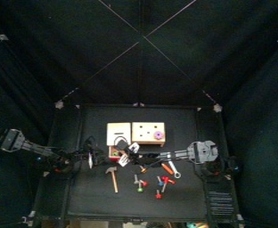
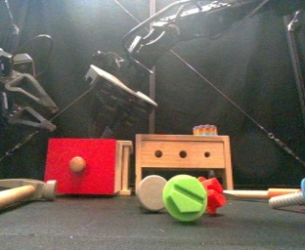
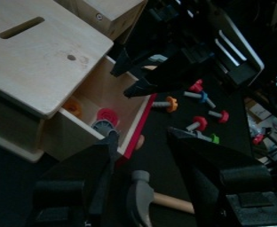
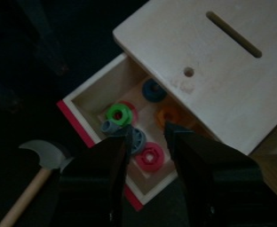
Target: Grab nail
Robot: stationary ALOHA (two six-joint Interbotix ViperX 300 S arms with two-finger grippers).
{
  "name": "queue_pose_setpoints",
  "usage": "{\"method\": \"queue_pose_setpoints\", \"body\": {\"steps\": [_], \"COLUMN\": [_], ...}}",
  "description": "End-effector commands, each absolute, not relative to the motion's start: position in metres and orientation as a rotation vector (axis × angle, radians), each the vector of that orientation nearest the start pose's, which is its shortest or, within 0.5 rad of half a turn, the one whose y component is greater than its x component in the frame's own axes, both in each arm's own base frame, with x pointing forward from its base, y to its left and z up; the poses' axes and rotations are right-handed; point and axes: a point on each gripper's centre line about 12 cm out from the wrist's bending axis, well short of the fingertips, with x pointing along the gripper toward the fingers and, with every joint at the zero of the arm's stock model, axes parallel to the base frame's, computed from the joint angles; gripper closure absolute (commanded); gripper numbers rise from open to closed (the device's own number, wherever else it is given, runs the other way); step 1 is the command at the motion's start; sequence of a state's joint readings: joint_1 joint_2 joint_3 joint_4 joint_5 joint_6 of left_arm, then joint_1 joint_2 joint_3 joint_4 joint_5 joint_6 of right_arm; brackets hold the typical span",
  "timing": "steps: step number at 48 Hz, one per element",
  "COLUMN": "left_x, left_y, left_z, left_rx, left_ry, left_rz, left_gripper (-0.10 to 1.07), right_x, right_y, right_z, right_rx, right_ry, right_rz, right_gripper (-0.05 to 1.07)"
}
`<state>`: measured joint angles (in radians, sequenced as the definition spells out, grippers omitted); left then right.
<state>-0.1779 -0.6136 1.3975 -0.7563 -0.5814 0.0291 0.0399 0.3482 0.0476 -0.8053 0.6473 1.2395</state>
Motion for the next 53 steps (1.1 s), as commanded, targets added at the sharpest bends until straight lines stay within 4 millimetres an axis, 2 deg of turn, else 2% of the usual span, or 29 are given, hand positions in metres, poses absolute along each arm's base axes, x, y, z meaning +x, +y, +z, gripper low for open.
{"method": "queue_pose_setpoints", "body": {"steps": [1, 7, 12, 20, 30, 40, 53], "left_x": [0.2, 0.201, 0.202, 0.202, 0.202, 0.202, 0.202], "left_y": [0.011, 0.011, 0.011, 0.015, 0.015, 0.016, 0.018], "left_z": [0.163, 0.164, 0.166, 0.166, 0.166, 0.166, 0.166], "left_rx": [-0.536, -0.542, -0.545, -0.546, -0.545, -0.544, -0.549], "left_ry": [0.232, 0.225, 0.221, 0.215, 0.215, 0.215, 0.214], "left_rz": [0.304, 0.308, 0.309, 0.325, 0.325, 0.328, 0.34], "left_gripper": [0.13, 0.13, 0.13, 0.13, 0.13, 0.13, 0.13], "right_x": [0.49, 0.471, 0.46, 0.455, 0.458, 0.457, 0.458], "right_y": [-0.015, 0.017, 0.04, 0.059, 0.065, 0.077, 0.073], "right_z": [0.233, 0.227, 0.208, 0.181, 0.158, 0.145, 0.131], "right_rx": [0.319, 0.385, 0.492, 0.604, 0.605, 0.648, 0.623], "right_ry": [0.665, 0.726, 0.817, 0.914, 0.974, 1.018, 1.041], "right_rz": [-0.567, -0.524, -0.507, -0.514, -0.539, -0.541, -0.556], "right_gripper": [0.28, 0.28, 0.28, 0.28, 0.25, 0.13, 0.13]}}
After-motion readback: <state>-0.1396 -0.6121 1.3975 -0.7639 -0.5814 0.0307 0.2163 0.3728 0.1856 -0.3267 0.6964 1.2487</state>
